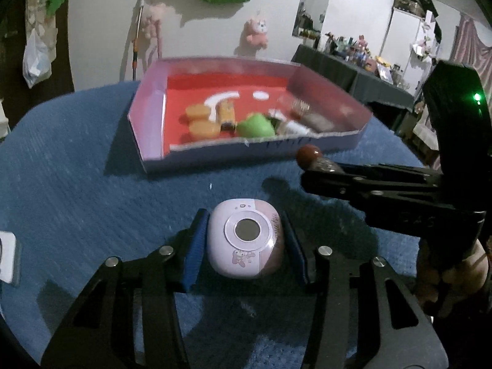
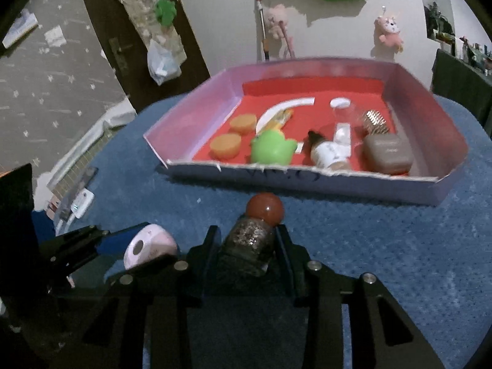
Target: Organize rigid objects
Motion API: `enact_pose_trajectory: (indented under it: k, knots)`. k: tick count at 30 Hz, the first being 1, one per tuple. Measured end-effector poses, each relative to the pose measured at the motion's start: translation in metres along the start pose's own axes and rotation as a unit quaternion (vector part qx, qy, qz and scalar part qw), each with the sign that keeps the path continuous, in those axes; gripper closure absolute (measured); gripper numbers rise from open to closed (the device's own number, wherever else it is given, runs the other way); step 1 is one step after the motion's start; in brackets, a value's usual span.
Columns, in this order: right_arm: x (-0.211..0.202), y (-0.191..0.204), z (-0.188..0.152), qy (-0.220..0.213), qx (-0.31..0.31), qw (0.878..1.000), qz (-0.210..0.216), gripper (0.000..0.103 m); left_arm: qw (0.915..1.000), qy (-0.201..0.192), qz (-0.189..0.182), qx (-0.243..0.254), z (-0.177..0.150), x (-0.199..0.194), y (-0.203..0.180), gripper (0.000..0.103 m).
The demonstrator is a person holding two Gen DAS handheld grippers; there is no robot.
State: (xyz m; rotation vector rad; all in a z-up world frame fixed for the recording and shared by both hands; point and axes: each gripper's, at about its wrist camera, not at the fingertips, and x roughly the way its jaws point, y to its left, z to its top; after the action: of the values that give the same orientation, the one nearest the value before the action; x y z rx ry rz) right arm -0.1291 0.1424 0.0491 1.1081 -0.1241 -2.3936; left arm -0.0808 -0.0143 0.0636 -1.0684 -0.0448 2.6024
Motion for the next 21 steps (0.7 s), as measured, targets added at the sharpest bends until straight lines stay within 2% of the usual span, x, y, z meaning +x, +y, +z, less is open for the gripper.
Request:
enact_pose_trajectory:
  k: [5,21]
  knots:
    - [-0.024,-0.005,0.001,-0.025,0.003,1.0,0.0,0.065,1.0,-0.005,-0.002,0.002,0.006,-0.002,-0.003,0.057]
    - [-0.037,-0.013,-0.012,-0.031,0.01,0.999,0.005,0.065,0.9999,-0.004,-0.007,0.008,0.005,-0.003,-0.013,0.057]
